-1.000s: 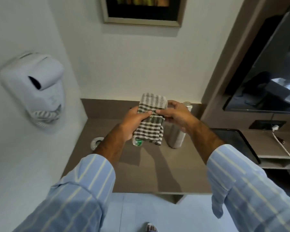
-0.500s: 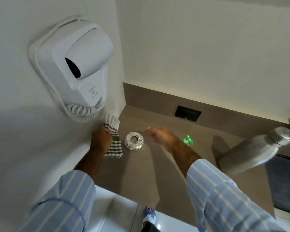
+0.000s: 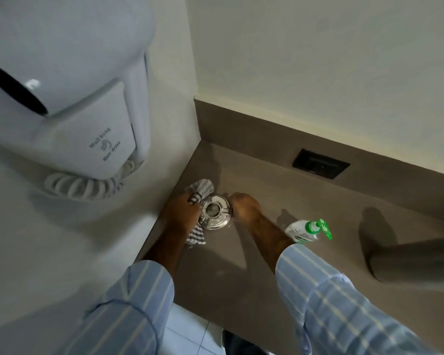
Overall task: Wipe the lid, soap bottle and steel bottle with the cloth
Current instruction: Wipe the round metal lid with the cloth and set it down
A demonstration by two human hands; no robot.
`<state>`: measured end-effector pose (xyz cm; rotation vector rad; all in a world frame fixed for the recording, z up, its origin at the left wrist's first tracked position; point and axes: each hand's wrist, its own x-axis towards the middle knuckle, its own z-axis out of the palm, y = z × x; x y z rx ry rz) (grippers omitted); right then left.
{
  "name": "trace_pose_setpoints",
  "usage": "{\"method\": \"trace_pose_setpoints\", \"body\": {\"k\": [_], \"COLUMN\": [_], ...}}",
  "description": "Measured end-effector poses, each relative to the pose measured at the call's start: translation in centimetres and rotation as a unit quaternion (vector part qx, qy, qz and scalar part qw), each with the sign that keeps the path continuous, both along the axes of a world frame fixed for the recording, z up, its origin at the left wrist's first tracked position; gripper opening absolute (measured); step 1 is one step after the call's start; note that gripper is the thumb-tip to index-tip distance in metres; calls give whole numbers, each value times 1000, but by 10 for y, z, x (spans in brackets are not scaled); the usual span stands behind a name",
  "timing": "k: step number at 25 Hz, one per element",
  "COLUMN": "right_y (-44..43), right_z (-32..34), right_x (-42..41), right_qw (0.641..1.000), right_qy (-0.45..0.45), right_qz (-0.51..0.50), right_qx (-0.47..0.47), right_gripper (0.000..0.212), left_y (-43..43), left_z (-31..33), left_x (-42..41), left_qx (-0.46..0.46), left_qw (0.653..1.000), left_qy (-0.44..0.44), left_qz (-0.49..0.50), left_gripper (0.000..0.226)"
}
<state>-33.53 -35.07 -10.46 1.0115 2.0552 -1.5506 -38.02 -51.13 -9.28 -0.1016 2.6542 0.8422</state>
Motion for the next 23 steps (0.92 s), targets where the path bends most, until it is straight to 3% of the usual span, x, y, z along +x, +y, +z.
{"method": "trace_pose_setpoints", "body": {"k": [2, 5, 8, 12, 19, 23], "right_y": [-2, -10, -19, -16, -46, -66], "right_z": [-7, -3, 15, 45, 120, 157], "right_x": [1, 0, 5, 16, 48, 74], "right_qw": [999, 988, 933, 882, 815, 757], "right_qy": [10, 24, 6, 29, 152, 237], "right_qz": [-38, -118, -215, -220, -290, -310], "right_qx": [-20, -98, -288, -416, -478, -524], "right_gripper": [53, 42, 54, 76, 53, 32], "left_y": [1, -2, 3, 8, 37, 42], "left_z": [-6, -7, 7, 34, 116, 163], "left_x": [1, 2, 11, 22, 59, 99], "left_qx": [30, 120, 163, 174, 213, 258], "left_qw": [999, 989, 980, 983, 966, 944], "left_qy": [-12, -50, -60, -7, 147, 160], "left_qz": [10, 65, 101, 54, -19, -131], "left_gripper": [26, 29, 23, 21, 22, 30]}}
